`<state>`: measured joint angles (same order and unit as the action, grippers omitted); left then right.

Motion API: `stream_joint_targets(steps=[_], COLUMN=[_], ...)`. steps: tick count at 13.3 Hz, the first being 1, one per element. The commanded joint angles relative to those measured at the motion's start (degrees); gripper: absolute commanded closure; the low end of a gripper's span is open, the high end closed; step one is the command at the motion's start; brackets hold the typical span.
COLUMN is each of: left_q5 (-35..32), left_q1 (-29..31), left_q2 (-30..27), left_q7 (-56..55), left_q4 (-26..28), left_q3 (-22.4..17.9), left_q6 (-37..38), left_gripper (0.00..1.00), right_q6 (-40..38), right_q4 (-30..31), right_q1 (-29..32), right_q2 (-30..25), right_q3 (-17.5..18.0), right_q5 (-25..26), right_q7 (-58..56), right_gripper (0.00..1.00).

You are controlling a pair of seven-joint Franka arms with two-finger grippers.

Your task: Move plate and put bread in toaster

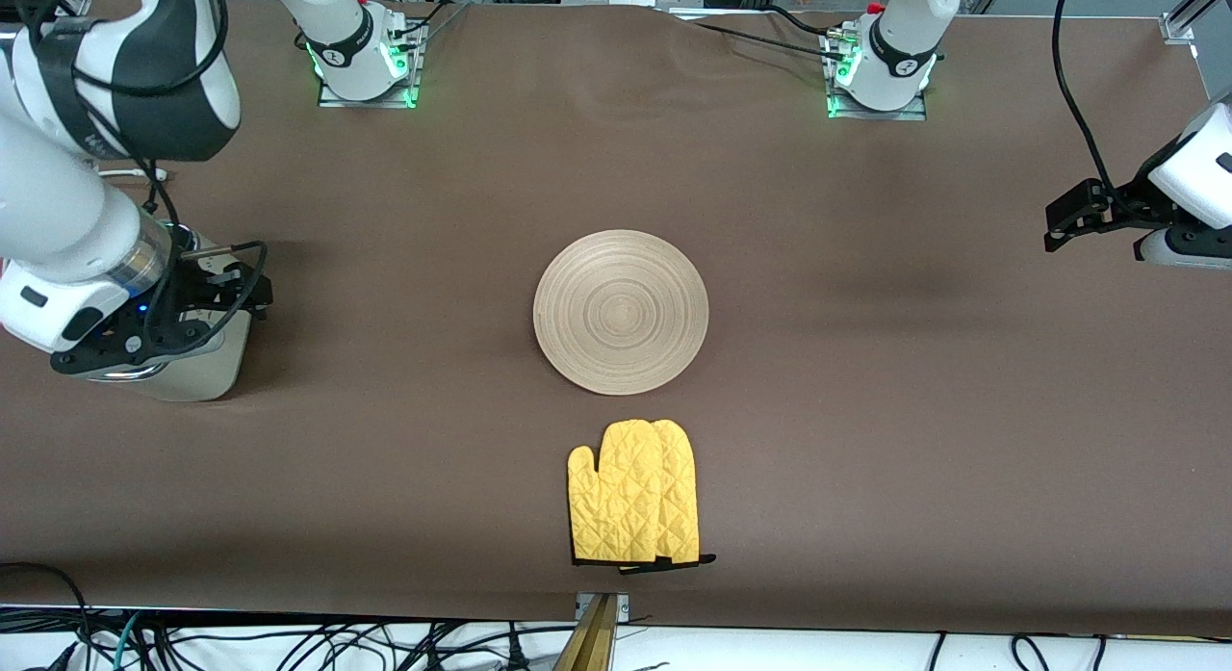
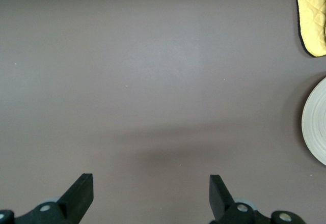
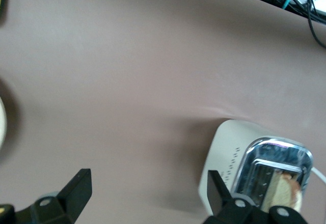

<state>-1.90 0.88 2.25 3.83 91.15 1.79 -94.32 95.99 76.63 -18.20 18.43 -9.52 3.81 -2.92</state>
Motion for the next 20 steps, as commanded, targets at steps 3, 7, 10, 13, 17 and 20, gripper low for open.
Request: stream_joint_targets(steps=[3, 7, 10, 13, 17, 20], left_q5=[-0.56, -0.56, -0.56, -0.56, -0.56, -0.56], left_q1=[0.09, 0.09, 0.09, 0.09, 0.09, 0.09], left_q2=[-0.67, -0.67, -0.76, -0.76, -0.67, -0.76], left_q7=[-0.49, -0.40, -0.40, -0.40, -0.40, -0.40], left_q4=[-0.09, -0.09, -0.09, -0.09, -0.09, -0.09], left_q3=[0.23, 0.23, 0.23, 0.23, 0.23, 0.23], left_q6=[0.37, 0.45, 0.46, 0.46, 0.46, 0.46], left_gripper=[0.00, 0.00, 0.00, 0.00, 0.00, 0.00], right_q6=[1.66, 1.57, 1.40, 0.70, -1.23, -1.68], right_q4=[7.91, 14.24, 14.69, 14.69, 14.34, 13.90], right_q1=[7.63, 11.86, 12.92, 13.71, 16.09, 16.17], right_q2=[-8.66, -12.61, -12.89, -12.98, -12.80, -12.54], right_q3=[7.22, 9.08, 10.49, 11.97, 14.62, 14.36], right_q5=[-1.25, -1.61, -1.61, -1.61, -1.08, -0.91], right_q7=[3.62, 3.36, 3.36, 3.71, 3.71, 3.10], right_gripper=[0.00, 0.00, 0.00, 0.00, 0.00, 0.00])
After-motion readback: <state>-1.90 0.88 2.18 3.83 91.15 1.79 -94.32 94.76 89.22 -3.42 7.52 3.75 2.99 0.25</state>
